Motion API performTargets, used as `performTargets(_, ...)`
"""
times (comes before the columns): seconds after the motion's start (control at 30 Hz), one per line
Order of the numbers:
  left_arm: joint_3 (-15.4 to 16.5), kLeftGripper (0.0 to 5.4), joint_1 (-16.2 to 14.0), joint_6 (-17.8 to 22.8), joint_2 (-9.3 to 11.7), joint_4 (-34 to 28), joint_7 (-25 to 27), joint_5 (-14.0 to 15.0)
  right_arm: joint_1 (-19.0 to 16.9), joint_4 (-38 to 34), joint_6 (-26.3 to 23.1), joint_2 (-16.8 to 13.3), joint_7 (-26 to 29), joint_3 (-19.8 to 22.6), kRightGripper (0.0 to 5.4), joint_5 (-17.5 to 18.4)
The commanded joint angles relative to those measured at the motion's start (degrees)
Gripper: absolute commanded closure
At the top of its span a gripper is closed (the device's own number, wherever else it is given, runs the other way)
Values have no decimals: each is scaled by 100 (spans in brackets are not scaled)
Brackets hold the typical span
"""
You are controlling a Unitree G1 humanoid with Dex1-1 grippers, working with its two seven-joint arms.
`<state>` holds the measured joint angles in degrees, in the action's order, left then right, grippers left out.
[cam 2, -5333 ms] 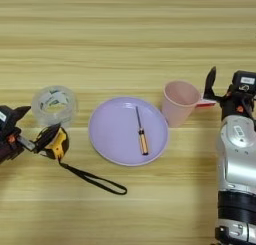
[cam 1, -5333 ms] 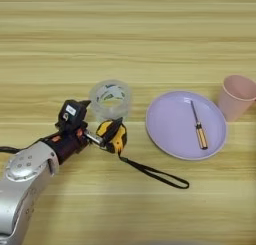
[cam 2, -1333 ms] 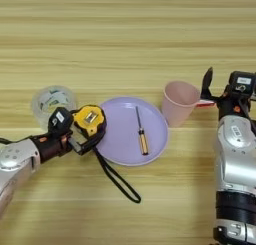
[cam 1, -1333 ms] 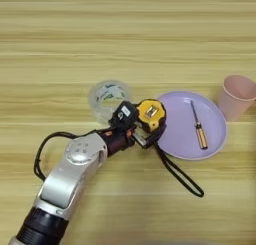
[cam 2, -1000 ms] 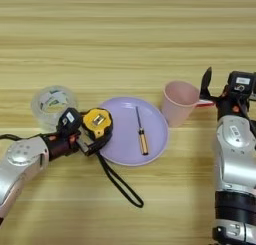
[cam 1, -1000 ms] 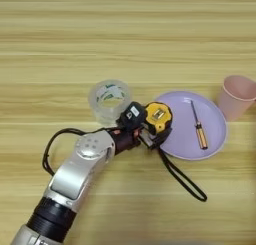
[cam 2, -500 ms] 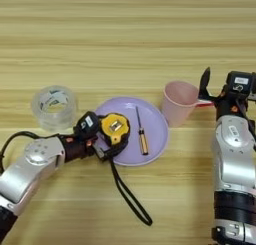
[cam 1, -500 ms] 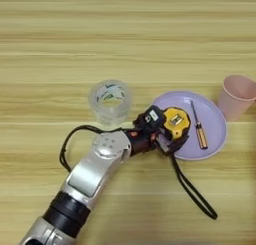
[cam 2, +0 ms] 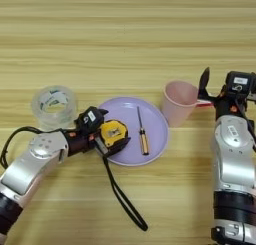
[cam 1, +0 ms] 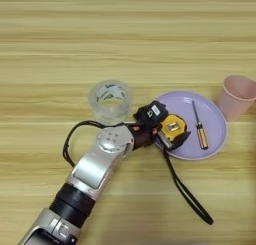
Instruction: Move the objects on the table
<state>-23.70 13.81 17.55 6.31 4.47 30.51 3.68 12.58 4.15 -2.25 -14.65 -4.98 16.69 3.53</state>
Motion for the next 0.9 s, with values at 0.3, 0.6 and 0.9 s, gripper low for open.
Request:
performTargets(0.3,440,2,124,-172,-206,-12,-103,175,29,-85,-62,17,-46,98,0,47)
performTargets(0.6,993,2,250,-602,-423,38,-278,425,-69,-266,76,27,134,117,0,174)
performTargets(0.9,1813,2,538,-1339,-571,232,-795,606,-175,-366,167,27,315,91,0,219)
